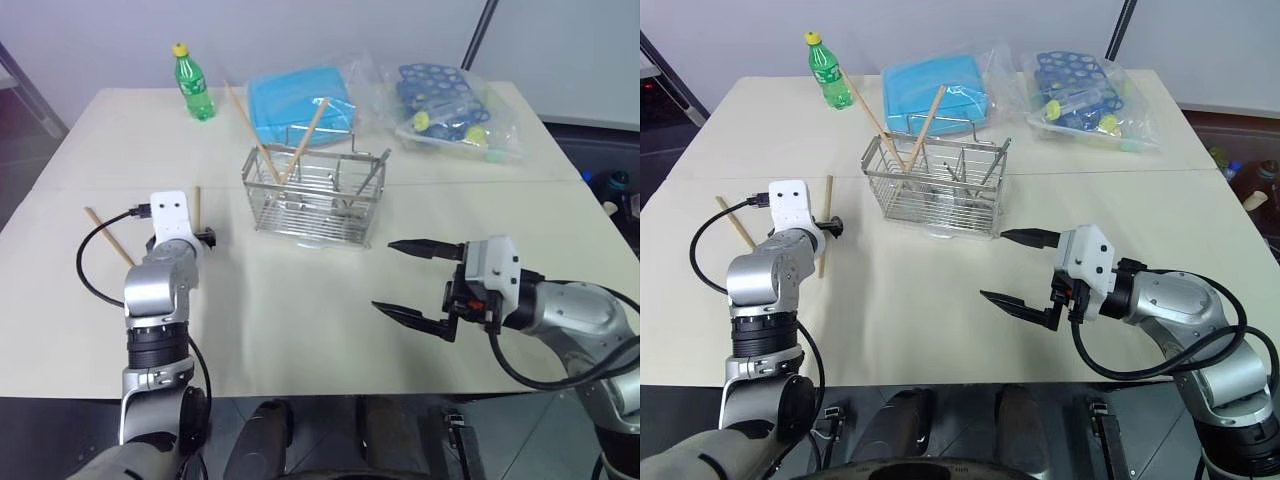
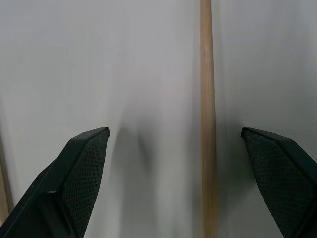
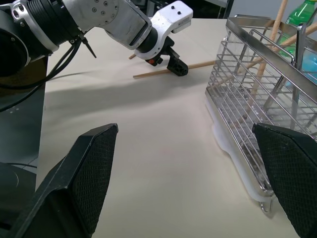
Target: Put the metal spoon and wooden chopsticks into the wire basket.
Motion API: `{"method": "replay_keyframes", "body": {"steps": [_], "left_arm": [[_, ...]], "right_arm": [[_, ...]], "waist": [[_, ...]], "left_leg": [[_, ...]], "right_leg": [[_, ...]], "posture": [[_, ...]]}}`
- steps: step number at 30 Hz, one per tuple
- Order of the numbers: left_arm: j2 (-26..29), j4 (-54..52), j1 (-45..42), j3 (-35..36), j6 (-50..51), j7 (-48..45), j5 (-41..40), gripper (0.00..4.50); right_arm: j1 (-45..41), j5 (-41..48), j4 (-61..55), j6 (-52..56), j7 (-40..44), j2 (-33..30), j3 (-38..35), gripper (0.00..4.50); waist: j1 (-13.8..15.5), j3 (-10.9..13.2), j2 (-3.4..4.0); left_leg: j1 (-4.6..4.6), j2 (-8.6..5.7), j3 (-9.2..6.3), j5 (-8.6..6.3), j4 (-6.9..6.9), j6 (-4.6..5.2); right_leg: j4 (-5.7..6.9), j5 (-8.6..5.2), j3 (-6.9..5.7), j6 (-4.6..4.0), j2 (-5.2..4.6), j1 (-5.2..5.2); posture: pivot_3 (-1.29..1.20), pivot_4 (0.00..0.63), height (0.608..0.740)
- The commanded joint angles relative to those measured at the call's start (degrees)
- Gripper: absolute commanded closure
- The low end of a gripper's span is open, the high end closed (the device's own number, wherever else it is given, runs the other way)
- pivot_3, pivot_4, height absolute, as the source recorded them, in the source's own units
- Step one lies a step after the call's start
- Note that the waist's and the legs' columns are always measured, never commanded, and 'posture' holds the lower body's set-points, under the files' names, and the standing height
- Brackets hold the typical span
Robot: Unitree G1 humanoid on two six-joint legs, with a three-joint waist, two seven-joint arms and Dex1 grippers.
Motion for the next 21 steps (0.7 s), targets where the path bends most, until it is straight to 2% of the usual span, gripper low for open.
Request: {"method": "replay_keyframes", "body": {"steps": [1, 9, 12, 15, 19, 21], "left_arm": [[-1.6, 0.8, -0.2, 3.2, 1.9, 1.4, -0.2, 0.0], [-2.6, 1.2, -0.8, 4.4, 1.2, 2.9, 0.8, 0.0], [-2.7, 0.8, -0.6, 4.5, 0.4, 3.1, 0.8, 0.82], [-2.5, 0.8, -0.5, 4.7, 0.5, 3.1, 0.9, 2.28], [-2.3, 0.8, -0.4, 5.1, 0.3, 3.3, 0.9, 4.45], [-2.3, 0.7, -0.3, 5.4, 0.2, 3.4, 0.9, 4.45]], "right_arm": [[-0.2, 0.6, -1.4, -0.7, -0.3, -0.5, -1.2, 0.04], [0.4, 0.8, -1.6, -0.7, -0.4, -0.7, -1.8, 0.04], [0.3, 1.0, -1.8, -0.4, -0.8, -0.7, -1.8, 0.0], [0.1, 1.2, -1.7, -0.1, -1.1, -0.7, -1.9, 0.0], [-0.3, 1.6, -1.5, 0.5, -1.5, -0.8, -2.1, 0.0], [-0.5, 2.3, -1.6, 1.3, -1.8, -1.0, -2.4, 0.0]], "waist": [[0.0, 0.0, 0.0], [0.0, 0.0, -0.01], [-0.1, 0.0, -0.02], [-0.2, 0.0, -0.02], [-0.2, 0.0, -0.02], [-0.1, 0.0, -0.02]], "left_leg": [[0.0, 0.0, 0.0, 0.0, 0.0, 0.0], [0.02, 0.0, 0.0, 0.0, 0.01, 0.0], [0.02, 0.0, 0.01, 0.0, 0.01, 0.0], [0.02, 0.01, 0.01, 0.0, 0.0, 0.0], [0.02, 0.01, 0.01, 0.0, 0.01, 0.0], [0.02, 0.01, 0.01, 0.0, 0.0, 0.0]], "right_leg": [[0.0, 0.0, 0.0, 0.0, 0.0, 0.0], [0.01, 0.0, 0.0, 0.0, 0.0, 0.01], [0.01, 0.0, 0.0, 0.0, 0.0, 0.01], [0.01, 0.0, 0.0, 0.0, 0.0, 0.0], [0.02, 0.0, 0.0, 0.0, 0.0, 0.0], [0.02, 0.0, 0.0, 0.0, 0.0, 0.0]], "posture": [[0.0, 0.15, 0.74], [0.0, 0.15, 0.74], [0.0, 0.15, 0.74], [0.0, 0.15, 0.74], [0.0, 0.15, 0.74], [0.0, 0.15, 0.74]]}}
